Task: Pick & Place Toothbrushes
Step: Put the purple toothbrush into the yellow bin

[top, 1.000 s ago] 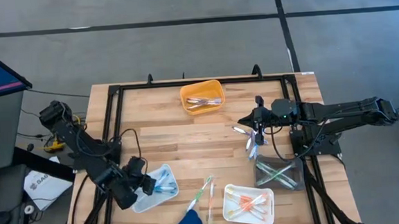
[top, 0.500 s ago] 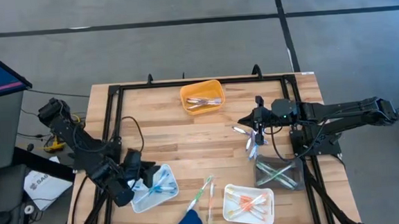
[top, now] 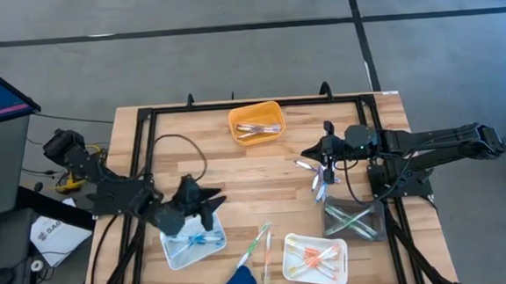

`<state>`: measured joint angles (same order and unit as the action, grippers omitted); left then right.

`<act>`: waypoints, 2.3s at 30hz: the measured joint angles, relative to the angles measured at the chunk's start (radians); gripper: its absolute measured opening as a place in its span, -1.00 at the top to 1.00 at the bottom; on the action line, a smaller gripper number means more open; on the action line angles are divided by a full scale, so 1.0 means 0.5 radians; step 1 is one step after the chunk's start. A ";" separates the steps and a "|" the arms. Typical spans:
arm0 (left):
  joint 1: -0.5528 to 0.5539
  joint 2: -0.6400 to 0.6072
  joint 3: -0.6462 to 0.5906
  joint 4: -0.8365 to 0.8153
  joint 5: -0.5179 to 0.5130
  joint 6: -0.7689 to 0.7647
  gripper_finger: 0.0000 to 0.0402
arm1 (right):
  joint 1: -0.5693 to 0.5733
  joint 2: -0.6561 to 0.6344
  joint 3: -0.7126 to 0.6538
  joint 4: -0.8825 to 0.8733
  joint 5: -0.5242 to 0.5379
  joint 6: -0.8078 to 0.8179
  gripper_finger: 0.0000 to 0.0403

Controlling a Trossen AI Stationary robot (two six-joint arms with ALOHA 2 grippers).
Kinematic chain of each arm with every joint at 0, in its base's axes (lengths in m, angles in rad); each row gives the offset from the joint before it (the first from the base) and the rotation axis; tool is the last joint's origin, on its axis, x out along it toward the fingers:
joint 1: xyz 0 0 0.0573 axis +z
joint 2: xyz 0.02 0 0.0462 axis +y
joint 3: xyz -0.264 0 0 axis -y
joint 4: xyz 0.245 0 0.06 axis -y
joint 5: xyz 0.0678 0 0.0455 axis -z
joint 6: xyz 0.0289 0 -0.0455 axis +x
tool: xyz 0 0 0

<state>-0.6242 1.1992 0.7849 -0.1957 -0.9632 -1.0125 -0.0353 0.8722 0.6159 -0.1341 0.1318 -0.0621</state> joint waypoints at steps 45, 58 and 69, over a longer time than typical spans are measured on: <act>1.448 0.002 -0.394 1.516 1.360 2.152 0.26 | -0.042 0.000 0.000 0.113 0.000 -0.265 0.95; 1.448 0.017 -0.452 1.641 1.364 2.111 0.26 | -0.266 -0.001 -0.001 0.132 0.001 -0.159 0.95; 1.448 0.232 -0.452 1.653 1.363 1.955 0.26 | -0.383 -0.001 0.000 -0.389 0.000 0.116 0.95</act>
<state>0.0998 1.3151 0.5587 0.6306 -0.2817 -0.0351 -0.2267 0.8719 0.6156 -0.3287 0.1319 -0.0039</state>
